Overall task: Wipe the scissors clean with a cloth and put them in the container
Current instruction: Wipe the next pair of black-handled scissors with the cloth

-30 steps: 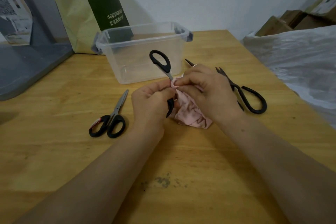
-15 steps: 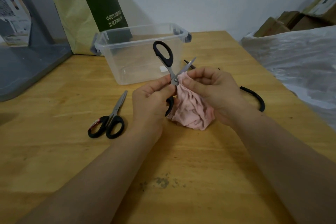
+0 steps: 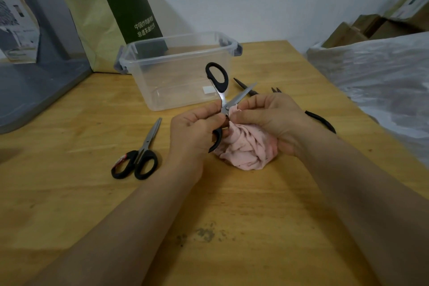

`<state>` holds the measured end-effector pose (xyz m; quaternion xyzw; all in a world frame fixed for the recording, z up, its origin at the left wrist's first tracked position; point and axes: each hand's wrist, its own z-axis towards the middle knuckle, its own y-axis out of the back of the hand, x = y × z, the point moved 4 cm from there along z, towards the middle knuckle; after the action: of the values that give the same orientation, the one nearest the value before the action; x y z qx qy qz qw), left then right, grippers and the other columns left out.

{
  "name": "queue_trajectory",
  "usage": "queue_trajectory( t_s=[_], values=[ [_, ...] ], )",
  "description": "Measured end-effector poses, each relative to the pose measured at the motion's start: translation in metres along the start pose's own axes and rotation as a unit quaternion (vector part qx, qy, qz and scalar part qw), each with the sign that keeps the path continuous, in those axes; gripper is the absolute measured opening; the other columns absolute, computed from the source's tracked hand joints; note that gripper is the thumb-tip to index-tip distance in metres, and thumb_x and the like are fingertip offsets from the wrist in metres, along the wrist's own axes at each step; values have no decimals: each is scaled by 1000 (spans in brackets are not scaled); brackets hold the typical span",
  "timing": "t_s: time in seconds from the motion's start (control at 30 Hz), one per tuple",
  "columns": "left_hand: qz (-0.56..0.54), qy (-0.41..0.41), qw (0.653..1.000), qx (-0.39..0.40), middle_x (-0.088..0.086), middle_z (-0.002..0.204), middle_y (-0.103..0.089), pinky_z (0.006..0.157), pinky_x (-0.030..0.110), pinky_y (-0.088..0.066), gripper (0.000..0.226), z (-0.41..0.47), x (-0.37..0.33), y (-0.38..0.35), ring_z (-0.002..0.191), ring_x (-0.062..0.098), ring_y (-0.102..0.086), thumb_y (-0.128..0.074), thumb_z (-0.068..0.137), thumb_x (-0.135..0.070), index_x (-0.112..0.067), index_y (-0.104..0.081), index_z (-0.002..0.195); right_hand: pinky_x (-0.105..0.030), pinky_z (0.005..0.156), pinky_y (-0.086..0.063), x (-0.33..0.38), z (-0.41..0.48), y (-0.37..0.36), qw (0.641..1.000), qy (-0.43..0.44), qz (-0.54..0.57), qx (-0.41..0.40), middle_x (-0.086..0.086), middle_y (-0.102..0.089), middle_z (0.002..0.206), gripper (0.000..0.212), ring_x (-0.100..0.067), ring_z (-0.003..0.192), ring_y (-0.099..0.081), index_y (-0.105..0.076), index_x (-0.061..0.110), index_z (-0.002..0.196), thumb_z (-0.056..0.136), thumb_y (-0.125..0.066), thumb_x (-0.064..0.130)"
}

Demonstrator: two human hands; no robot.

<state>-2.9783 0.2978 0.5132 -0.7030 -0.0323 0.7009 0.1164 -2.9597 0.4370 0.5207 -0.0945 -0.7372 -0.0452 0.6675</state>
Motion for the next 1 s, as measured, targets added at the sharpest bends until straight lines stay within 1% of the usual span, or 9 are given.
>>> queue_trajectory(
  t_s=[0.1, 0.23, 0.33, 0.4, 0.6, 0.73, 0.8, 0.9, 1.0],
  values=[
    [26, -8, 1000, 3, 8, 85, -73, 70, 23, -56, 22, 0, -2, 1, 82, 18, -68, -64, 81, 6, -14, -70, 86, -34, 70, -60, 3, 2, 7, 1000, 0, 11, -16, -15, -72, 77, 14, -23, 71, -70, -68, 3, 78, 69, -76, -5],
    [7, -22, 999, 30, -1, 62, -70, 61, 18, -55, 25, -1, -5, -1, 62, 10, -66, -59, 84, 10, -14, -66, 79, -34, 72, -60, -3, 1, 4, 994, -24, 96, 37, -16, -72, 79, 20, -23, 72, -70, -68, 0, 85, 67, -74, 6],
    [7, -43, 998, 34, -4, 64, -71, 67, 18, -56, 27, -3, -6, -2, 63, 7, -66, -59, 84, 11, -14, -67, 79, -41, 82, -57, -9, 3, 3, 983, -77, 162, 46, -19, -71, 90, 37, -28, 82, -68, -70, -2, 94, 66, -75, 21],
    [9, -48, 998, 37, -5, 66, -71, 67, 17, -56, 28, -3, -6, -2, 65, 7, -67, -58, 84, 11, -15, -67, 80, -39, 80, -58, -11, 3, 2, 982, -85, 161, 56, -20, -70, 92, 35, -27, 82, -68, -69, -4, 95, 67, -73, 16],
    [2, -51, 998, 27, -4, 68, -71, 65, 16, -54, 27, -4, -6, -2, 68, 8, -67, -58, 84, 11, -15, -67, 83, -33, 65, -60, -9, 1, 1, 995, -29, 93, 25, -15, -72, 76, 18, -23, 68, -70, -68, 1, 84, 67, -73, 6],
    [-3, -50, 999, 8, -4, 67, -71, 64, 16, -54, 28, -4, -6, 0, 66, 7, -66, -58, 83, 11, -15, -68, 83, -43, 83, -57, -10, 1, -6, 1000, 15, -15, 4, -18, -73, 84, 13, -31, 84, -70, -73, 3, 82, 79, -72, 15],
    [-2, -51, 999, -2, -5, 67, -71, 63, 16, -54, 29, -3, -5, 1, 64, 7, -66, -59, 83, 11, -16, -68, 82, -46, 89, -54, -9, 2, -9, 997, 19, -71, 7, -18, -73, 86, 19, -32, 89, -70, -74, 4, 83, 85, -68, 22],
    [-10, -49, 999, -10, -1, 69, -71, 64, 16, -54, 27, -4, -6, 1, 64, 8, -65, -58, 83, 12, -13, -69, 84, -44, 91, -53, -7, 0, -14, 994, 20, -100, 35, -16, -73, 87, 28, -29, 90, -70, -74, 6, 83, 89, -63, 30],
    [-23, -34, 999, -11, 5, 78, -71, 65, 16, -55, 24, -5, -5, 0, 67, 10, -65, -59, 82, 12, -9, -69, 88, -40, 86, -56, -5, -2, -16, 992, 52, -108, 31, -16, -73, 82, 24, -26, 81, -69, -73, 6, 78, 91, -60, 23]
  ],
)
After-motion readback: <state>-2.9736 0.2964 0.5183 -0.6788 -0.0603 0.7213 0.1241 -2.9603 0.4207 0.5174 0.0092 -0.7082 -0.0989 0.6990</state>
